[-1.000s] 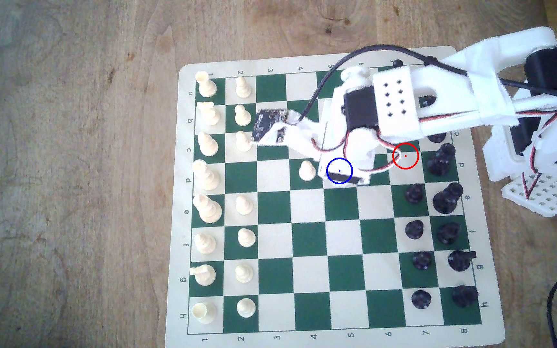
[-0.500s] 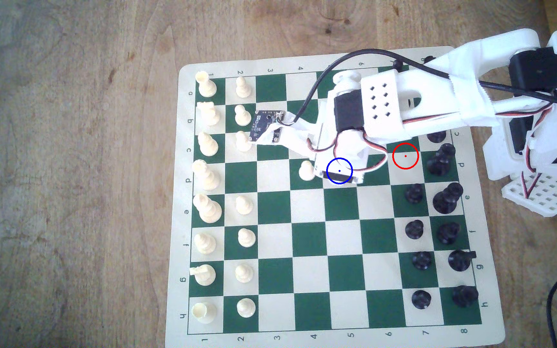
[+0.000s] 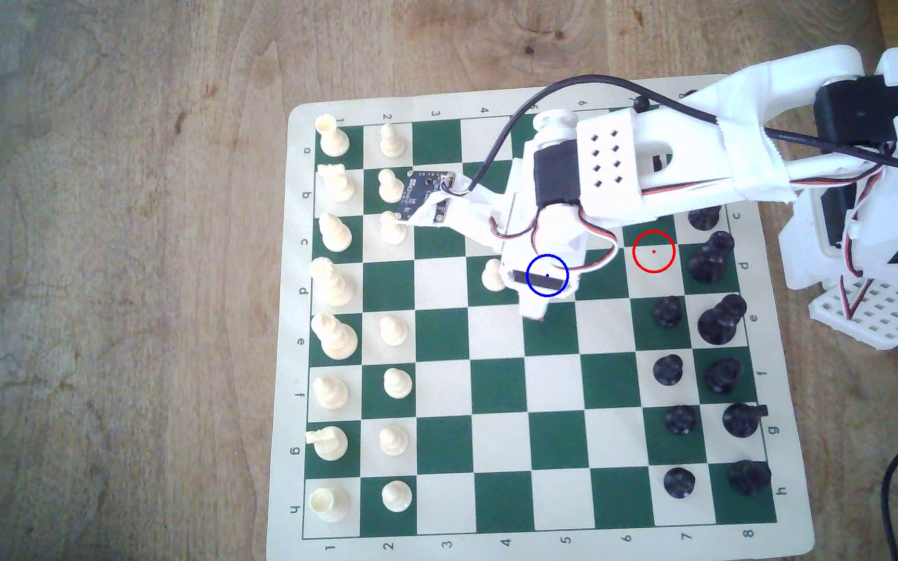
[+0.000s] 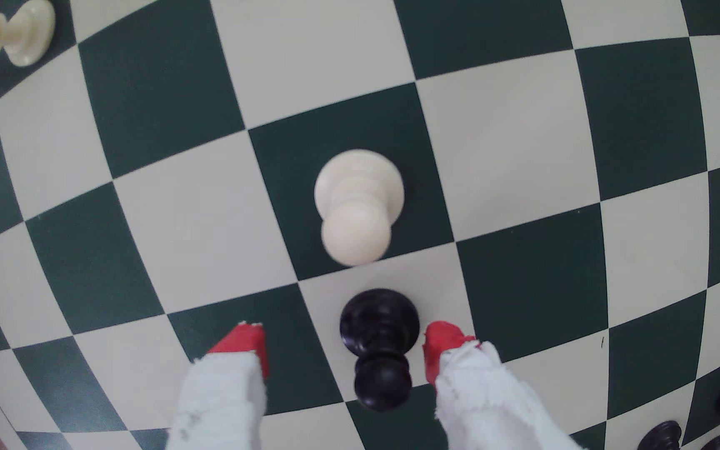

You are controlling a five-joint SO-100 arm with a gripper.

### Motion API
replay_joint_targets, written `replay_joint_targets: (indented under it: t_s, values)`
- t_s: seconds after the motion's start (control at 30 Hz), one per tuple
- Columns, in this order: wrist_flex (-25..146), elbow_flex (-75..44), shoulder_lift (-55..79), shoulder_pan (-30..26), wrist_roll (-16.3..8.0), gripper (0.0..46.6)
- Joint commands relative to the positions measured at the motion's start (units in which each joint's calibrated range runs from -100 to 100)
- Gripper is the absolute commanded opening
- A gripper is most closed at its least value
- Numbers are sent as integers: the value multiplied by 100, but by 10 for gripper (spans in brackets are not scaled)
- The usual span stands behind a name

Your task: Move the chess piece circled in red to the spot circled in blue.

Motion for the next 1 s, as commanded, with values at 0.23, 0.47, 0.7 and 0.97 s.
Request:
replay_joint_targets:
  t_s: [0.23, 0.47, 0.7, 0.97]
  values:
    - [-221, 1090, -2843, 485, -10, 215]
    - [-409, 2441, -5135, 509, 15, 192]
    - [-1965, 5116, -8505, 595, 93, 2]
    - [-4832, 6947, -9957, 712, 440, 2]
